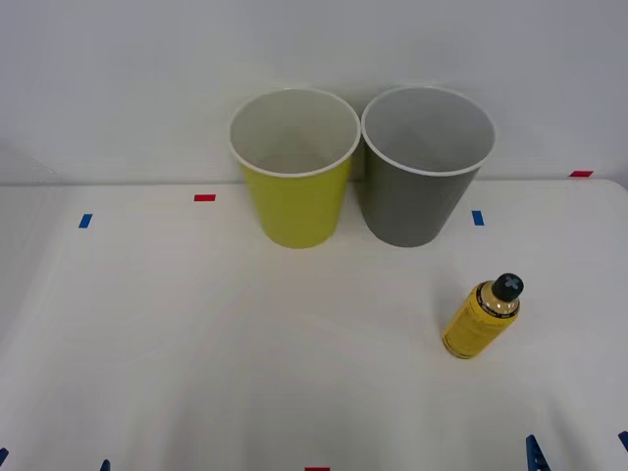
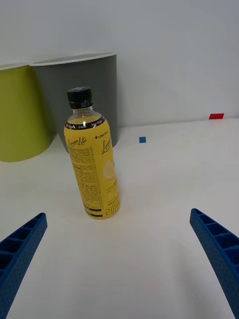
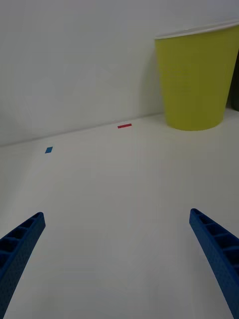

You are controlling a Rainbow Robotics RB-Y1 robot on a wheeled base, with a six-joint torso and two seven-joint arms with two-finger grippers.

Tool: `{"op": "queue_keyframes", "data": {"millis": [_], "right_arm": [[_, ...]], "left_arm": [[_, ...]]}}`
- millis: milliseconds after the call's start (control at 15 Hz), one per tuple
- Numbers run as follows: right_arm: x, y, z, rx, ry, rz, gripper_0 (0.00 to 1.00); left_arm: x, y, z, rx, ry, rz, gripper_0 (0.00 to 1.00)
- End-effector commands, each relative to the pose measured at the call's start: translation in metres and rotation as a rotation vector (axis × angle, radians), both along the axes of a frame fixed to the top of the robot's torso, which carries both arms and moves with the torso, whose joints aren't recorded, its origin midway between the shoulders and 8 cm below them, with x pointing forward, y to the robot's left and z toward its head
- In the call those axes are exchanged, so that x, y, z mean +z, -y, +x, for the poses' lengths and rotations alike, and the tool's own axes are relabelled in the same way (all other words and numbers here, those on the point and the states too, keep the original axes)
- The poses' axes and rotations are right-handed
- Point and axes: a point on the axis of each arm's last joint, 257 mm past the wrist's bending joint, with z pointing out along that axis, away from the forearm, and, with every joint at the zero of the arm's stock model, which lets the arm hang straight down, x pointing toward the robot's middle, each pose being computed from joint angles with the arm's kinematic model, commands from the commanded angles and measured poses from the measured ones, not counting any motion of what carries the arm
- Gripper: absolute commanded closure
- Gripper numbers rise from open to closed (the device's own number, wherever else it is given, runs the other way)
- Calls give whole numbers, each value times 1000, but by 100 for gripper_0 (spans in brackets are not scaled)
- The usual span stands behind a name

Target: Put cans in the gray bin and PET bottles in the light green bin.

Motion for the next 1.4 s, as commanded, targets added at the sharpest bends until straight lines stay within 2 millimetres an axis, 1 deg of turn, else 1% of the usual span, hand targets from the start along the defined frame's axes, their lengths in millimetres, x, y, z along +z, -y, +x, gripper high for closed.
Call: {"op": "queue_keyframes", "data": {"millis": [67,1400], "right_arm": [[0,0,0,0,0,0,0],[0,0,0,0,0,0,0]], "left_arm": [[0,0,0,0,0,0,0],[0,0,0,0,0,0,0]]}}
